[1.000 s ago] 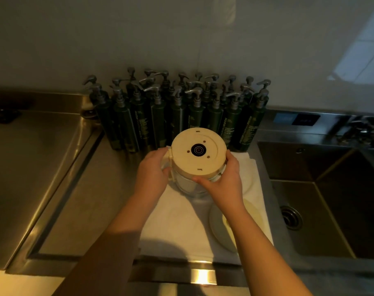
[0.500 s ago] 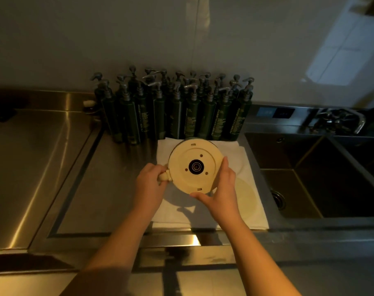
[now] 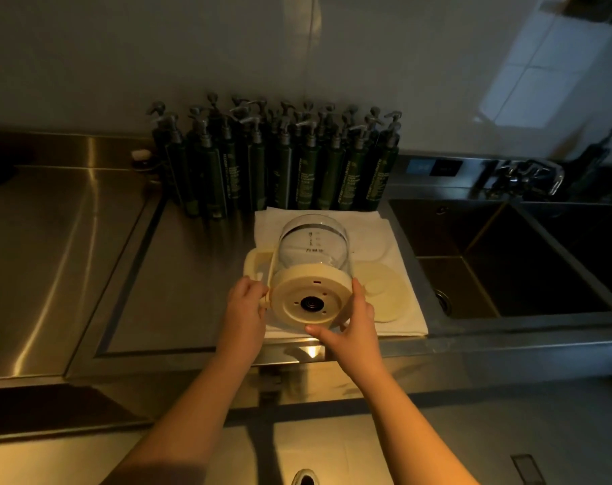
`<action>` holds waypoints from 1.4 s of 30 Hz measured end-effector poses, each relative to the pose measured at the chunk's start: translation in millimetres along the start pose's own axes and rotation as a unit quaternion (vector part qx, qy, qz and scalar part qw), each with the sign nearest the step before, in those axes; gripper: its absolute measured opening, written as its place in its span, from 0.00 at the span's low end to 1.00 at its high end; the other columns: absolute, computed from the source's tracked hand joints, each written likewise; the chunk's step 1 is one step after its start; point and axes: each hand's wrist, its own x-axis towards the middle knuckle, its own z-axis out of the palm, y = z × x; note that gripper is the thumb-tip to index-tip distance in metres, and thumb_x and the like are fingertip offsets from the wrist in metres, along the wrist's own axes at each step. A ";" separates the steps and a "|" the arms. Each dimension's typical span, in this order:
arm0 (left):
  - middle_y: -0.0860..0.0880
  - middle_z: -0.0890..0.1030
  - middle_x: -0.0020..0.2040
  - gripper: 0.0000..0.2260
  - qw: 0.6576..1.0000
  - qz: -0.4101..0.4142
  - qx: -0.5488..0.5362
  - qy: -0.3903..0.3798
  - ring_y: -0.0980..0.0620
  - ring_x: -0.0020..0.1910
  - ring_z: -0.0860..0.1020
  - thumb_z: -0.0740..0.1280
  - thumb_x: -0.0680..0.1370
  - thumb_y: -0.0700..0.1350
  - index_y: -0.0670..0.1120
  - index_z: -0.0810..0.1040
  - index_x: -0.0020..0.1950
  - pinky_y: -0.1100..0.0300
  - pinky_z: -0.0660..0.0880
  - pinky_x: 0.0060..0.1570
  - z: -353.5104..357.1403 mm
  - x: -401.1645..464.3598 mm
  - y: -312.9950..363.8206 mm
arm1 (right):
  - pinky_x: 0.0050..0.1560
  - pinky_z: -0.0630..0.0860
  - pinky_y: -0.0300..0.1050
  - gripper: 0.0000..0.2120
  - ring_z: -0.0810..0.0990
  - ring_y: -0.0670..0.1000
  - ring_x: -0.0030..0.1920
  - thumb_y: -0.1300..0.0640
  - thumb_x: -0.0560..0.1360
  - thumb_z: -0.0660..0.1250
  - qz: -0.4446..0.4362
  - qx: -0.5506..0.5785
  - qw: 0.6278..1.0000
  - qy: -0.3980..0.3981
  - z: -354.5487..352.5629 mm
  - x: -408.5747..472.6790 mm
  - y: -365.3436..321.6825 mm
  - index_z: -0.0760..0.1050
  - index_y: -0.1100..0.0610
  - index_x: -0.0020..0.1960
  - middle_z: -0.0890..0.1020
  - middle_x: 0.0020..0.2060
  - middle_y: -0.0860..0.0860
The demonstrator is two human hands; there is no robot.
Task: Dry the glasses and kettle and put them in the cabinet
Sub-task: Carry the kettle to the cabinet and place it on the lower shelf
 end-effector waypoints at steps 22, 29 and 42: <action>0.54 0.77 0.57 0.20 0.945 -0.176 -0.248 -0.122 0.50 0.57 0.77 0.68 0.73 0.61 0.58 0.70 0.62 0.49 0.75 0.59 -20.0 68.8 37.0 | 0.67 0.68 0.60 0.52 0.65 0.61 0.71 0.26 0.62 0.61 0.173 0.123 0.975 -0.071 -12.0 85.3 -31.8 0.50 0.49 0.77 0.62 0.74 0.56; 0.50 0.74 0.62 0.30 0.929 -0.231 -0.253 -0.138 0.48 0.59 0.75 0.70 0.72 0.60 0.53 0.67 0.71 0.48 0.74 0.60 -15.3 78.6 28.8 | 0.57 0.76 0.53 0.43 0.75 0.57 0.59 0.33 0.67 0.68 0.193 0.092 0.972 -0.099 -1.8 104.8 -27.5 0.61 0.55 0.72 0.73 0.66 0.57; 0.64 0.66 0.62 0.50 0.955 -0.092 -0.261 -0.106 0.59 0.65 0.65 0.79 0.65 0.43 0.58 0.50 0.77 0.62 0.70 0.58 -26.7 96.8 34.8 | 0.62 0.73 0.48 0.48 0.68 0.51 0.68 0.43 0.60 0.79 0.016 0.148 0.978 -0.148 -28.9 125.1 -32.5 0.57 0.41 0.74 0.67 0.70 0.48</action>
